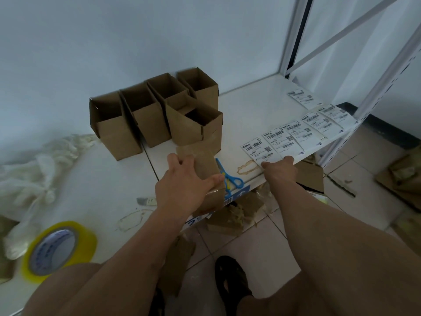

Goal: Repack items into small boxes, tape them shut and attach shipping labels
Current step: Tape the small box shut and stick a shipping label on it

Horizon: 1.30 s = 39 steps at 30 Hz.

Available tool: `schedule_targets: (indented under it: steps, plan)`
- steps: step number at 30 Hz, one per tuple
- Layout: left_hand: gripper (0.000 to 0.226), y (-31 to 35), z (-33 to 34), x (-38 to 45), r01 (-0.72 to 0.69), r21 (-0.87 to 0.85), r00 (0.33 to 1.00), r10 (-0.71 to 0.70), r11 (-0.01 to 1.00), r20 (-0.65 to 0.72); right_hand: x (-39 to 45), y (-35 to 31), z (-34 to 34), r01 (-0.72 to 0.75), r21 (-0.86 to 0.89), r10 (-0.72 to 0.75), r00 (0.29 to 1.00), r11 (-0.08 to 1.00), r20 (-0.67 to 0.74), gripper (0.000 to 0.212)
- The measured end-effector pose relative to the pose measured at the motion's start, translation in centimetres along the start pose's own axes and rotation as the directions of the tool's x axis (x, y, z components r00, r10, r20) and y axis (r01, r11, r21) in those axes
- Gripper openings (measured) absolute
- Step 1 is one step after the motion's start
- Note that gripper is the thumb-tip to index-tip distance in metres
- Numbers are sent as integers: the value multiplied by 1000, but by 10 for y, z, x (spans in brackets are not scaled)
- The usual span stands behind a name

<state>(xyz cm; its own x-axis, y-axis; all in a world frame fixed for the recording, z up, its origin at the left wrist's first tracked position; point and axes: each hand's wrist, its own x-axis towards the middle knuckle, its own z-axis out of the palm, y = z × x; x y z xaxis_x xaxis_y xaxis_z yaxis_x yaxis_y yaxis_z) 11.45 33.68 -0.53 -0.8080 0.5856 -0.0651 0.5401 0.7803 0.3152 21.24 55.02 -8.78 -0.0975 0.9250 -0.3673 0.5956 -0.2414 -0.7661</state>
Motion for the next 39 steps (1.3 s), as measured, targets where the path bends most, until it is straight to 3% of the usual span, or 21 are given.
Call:
schedule_targets:
  steps: [5,9,13,15,18,24,32,36,39]
  plan:
    - [82,1,-2,1,31,-12,1000,-31,999,1,0,-1,1,26,41,-26,1000,999,5,52]
    - [86,2,-1,1,63,-9,998,-63,998,12,-4,-5,6,10,123,-9,1000,992,-6,55]
    - [85,-6,8,6,-65,-26,996,63,998,-55,-12,-12,8,18,223,-23,1000,975,21,52]
    - [88,-13,12,14,-139,-78,990,140,987,9,-14,-14,6,14,249,-22,999,968,30,44]
    - [92,-22,13,26,-131,-144,982,148,981,118,-13,-13,1,-31,310,10,997,950,71,38]
    - [96,-21,11,27,-53,-259,987,90,964,133,-29,-24,-14,-86,417,12,984,905,177,55]
    - [65,-21,7,29,-13,-401,1000,5,916,-22,-74,-46,-40,17,456,-72,992,890,104,29]
    - [56,-22,7,37,18,-531,993,-76,847,-89,-115,-53,-42,42,455,-136,975,889,174,15]
    - [46,-21,3,37,51,-676,986,-147,735,-85,-141,-52,-36,28,471,-171,949,882,264,11]
